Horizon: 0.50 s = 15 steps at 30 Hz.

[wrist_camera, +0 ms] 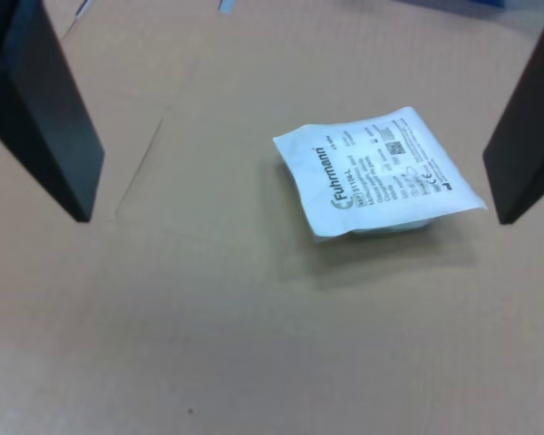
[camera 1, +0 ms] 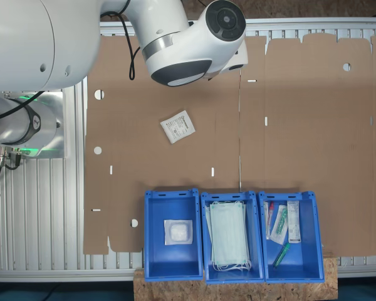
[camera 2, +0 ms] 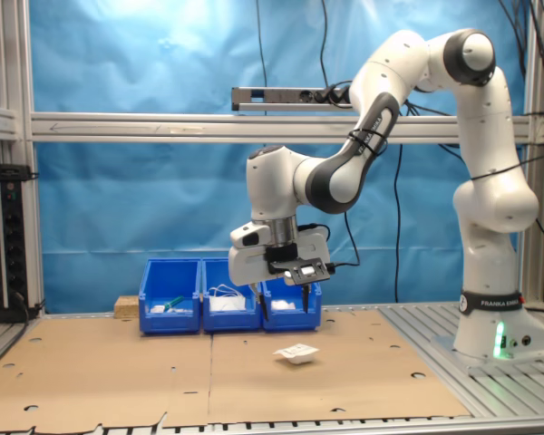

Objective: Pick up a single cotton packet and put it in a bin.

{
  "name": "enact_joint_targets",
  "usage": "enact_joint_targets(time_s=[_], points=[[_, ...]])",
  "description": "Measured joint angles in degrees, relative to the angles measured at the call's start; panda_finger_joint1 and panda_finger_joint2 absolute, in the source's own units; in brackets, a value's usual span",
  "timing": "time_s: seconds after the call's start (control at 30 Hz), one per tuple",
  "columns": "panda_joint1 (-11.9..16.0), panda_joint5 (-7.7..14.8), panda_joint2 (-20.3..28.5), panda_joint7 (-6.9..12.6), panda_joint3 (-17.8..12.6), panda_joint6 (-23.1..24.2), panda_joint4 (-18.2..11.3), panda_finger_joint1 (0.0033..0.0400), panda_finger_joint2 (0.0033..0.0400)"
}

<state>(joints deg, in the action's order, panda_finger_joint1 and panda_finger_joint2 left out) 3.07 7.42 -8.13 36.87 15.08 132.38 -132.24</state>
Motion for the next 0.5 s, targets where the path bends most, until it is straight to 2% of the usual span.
enact_joint_targets(time_s=[0.23,0.5], points=[[0.0,0.0,3.43,3.61,-0.84,1.23,-4.66,0.04,0.04],[0.01,0.0,6.02,8.32,-2.93,5.45,-9.9,0.04,0.04]])
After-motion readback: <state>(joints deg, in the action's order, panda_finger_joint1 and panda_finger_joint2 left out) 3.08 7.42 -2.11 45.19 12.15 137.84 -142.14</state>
